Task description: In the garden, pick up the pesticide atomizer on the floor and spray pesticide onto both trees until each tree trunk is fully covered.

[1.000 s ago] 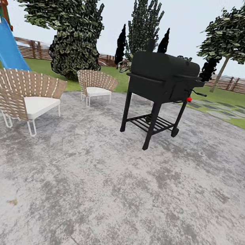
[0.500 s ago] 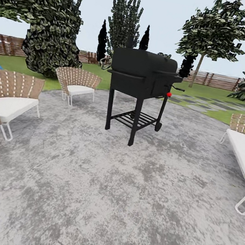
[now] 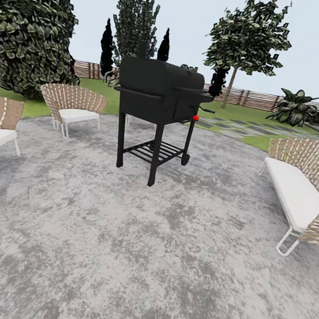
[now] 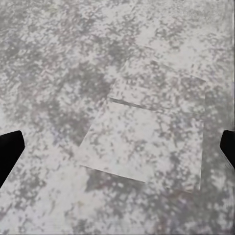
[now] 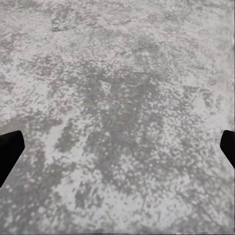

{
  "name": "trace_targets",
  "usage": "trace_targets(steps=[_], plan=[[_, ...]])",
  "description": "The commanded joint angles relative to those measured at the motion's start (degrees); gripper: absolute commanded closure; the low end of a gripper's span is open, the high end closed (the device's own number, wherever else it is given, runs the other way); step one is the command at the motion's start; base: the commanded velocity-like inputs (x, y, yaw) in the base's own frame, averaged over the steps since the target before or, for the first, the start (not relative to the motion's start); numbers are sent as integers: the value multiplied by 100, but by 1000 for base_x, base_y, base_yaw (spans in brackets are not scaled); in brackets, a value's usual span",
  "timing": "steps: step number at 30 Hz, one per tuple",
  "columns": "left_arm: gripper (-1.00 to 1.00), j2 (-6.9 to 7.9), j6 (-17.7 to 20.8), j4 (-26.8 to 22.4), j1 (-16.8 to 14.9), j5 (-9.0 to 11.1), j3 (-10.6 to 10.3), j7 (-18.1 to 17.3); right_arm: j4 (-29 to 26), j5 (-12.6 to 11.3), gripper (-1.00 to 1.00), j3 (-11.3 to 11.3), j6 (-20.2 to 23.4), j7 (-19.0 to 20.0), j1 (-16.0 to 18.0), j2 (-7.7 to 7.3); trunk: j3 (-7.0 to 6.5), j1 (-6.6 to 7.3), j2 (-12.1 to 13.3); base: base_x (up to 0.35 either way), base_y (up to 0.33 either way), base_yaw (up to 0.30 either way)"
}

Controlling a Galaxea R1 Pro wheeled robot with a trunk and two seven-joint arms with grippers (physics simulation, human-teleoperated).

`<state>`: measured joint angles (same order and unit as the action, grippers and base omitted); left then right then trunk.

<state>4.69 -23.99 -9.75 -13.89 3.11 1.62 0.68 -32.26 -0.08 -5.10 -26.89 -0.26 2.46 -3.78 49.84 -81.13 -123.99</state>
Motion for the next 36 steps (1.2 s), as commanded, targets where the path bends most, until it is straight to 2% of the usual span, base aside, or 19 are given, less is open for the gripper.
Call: trace_targets(steps=[1,8,20,36], plan=[[-100,-2,0,-12,0,-3,-3,2,-1,0,-100,0,0,0,0,0,0,0,0,0,0,-283],[-100,-3,0,-36,0,-3,2,2,0,0,-100,0,0,0,0,0,0,0,0,45,-3,-283],[-100,13,9,-38,0,-3,6,3,0,0,-100,0,-1,0,0,0,0,0,0,280,-98,-283],[-100,28,9,-35,0,-3,12,2,1,0,-100,0,-1,0,0,0,0,0,0,245,-189,-283]])
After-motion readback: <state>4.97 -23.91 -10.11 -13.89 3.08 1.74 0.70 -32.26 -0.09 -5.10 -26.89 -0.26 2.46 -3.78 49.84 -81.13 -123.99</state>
